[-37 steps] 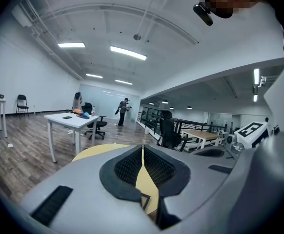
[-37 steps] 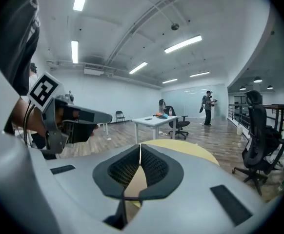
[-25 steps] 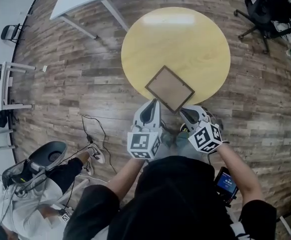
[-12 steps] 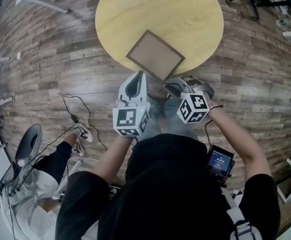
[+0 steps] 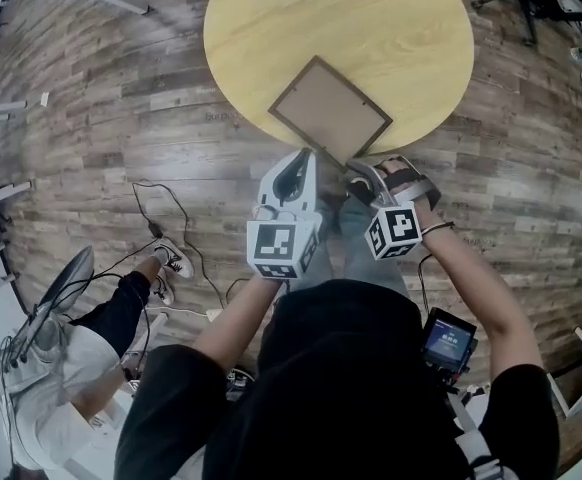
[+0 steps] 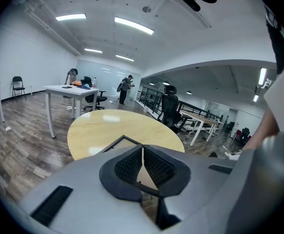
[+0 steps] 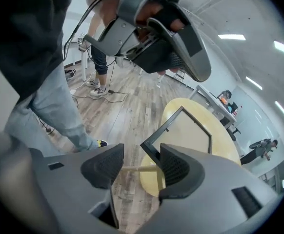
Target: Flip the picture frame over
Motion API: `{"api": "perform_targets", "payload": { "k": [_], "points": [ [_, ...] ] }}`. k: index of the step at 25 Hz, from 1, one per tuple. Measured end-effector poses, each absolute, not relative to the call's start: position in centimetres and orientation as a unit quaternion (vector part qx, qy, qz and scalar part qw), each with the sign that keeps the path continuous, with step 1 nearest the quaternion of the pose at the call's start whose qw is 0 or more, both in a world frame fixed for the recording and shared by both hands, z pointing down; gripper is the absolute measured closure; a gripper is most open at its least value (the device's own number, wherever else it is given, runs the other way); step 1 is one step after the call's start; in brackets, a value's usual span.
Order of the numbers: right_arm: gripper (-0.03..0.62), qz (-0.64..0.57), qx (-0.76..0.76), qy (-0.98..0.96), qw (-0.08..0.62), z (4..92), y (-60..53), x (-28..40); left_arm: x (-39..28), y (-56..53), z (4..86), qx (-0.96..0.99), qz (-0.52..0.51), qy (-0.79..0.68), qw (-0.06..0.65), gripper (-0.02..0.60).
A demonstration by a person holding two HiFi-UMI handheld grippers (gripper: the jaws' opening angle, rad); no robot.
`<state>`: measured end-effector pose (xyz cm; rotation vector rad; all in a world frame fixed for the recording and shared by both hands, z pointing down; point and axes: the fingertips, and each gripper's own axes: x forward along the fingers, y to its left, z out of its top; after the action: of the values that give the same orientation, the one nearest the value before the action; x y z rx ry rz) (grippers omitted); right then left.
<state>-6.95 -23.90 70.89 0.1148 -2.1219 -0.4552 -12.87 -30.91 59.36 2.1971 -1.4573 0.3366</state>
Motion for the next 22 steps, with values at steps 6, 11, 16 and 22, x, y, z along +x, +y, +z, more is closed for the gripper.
{"api": "perform_targets", "payload": {
  "k": [6, 11, 16, 22],
  "points": [
    [0.368, -0.287, 0.047, -0.829, 0.478, 71.6, -24.8, -8.3, -13.3, -30.9, 60.0, 0.798, 0.125, -0.537, 0.243, 0.552],
    [0.367, -0.348, 0.052, -0.795, 0.494, 73.7, -25.6, -9.2, -14.4, -30.5, 60.5, 0.788, 0.121, -0.550, 0.249, 0.552],
    [0.450, -0.374, 0.094, -0.788, 0.480, 72.2, -27.1, -10.0, -14.8, -30.5, 60.6, 0.784, 0.116, -0.557, 0.250, 0.552],
    [0.462, -0.359, 0.093, -0.813, 0.449, 70.4, -25.9, -9.5, -15.4, -30.6, 60.7, 0.780, 0.115, -0.561, 0.251, 0.552]
  ]
}}
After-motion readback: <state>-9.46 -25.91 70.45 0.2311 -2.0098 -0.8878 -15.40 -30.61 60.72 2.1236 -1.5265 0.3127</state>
